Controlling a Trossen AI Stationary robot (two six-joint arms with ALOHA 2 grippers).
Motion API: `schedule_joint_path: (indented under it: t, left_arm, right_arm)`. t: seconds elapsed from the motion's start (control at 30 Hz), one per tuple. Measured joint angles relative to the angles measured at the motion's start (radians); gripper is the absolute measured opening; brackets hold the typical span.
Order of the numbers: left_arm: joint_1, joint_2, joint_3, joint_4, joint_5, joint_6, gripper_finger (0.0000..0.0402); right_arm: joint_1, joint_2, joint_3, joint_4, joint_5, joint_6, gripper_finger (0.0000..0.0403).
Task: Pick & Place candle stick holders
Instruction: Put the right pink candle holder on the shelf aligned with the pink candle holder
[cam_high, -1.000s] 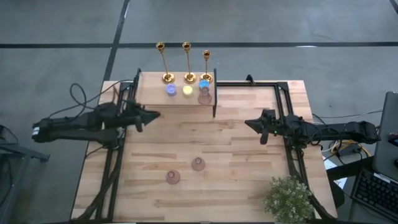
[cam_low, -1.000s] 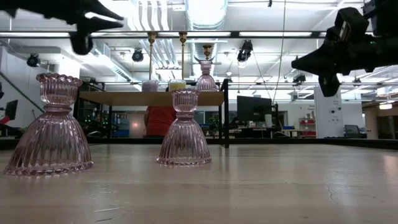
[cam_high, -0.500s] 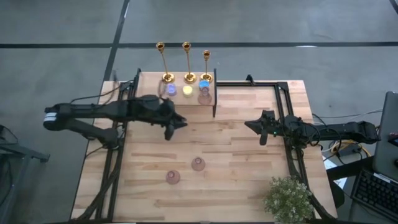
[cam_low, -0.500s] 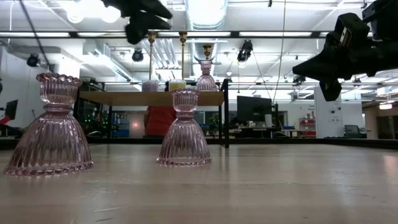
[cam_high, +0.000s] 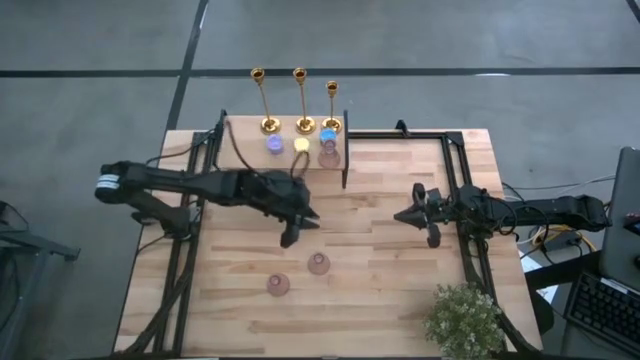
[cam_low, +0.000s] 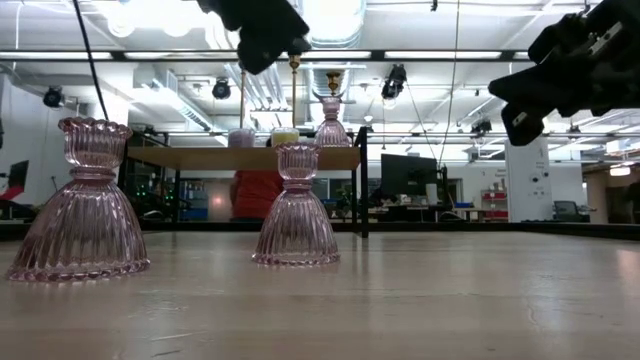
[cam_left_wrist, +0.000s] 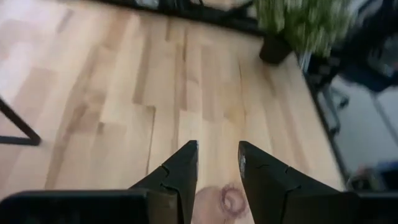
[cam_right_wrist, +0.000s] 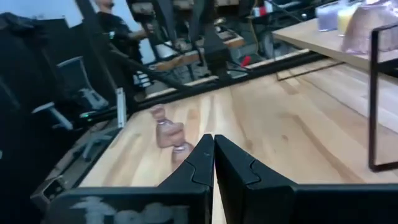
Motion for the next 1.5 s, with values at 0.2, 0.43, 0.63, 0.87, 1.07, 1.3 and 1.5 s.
schedule_joint_path:
  t: [0.2,0.43,0.63,0.87,1.07,1.3,1.5]
  left_arm:
    - [-0.043,0.067,0.017,-0.033,0.003,0.062,0.0119]
    - [-0.11,0.107,0.017,-0.038,-0.021,0.167,0.0119]
    - [-0.188,0.161,0.019,-0.038,-0.063,0.16,0.0119]
    - [-0.251,0.236,0.019,-0.037,-0.147,0.136,0.0119]
    - [-0.265,0.283,0.019,-0.031,-0.212,0.111,0.0119]
    - [-0.265,0.316,0.019,-0.03,-0.224,0.107,0.0119]
    - [-0.266,0.337,0.019,-0.029,-0.23,0.107,0.0119]
  right_arm:
    - [0.0,0.003,0.0,-0.007,0.003,0.003,0.0009]
    - [0.0,0.003,0.0,-0.014,0.004,0.004,0.0008]
    - [0.0,0.003,0.0,-0.014,0.004,0.004,0.0008]
    - [0.0,0.003,0.0,-0.014,0.004,0.004,0.0008]
    - [0.0,0.003,0.0,-0.014,0.005,0.004,0.0008]
    - [0.0,0.003,0.0,-0.013,0.005,0.004,0.0008]
    - [0.0,0.003,0.0,-0.013,0.005,0.004,0.0008]
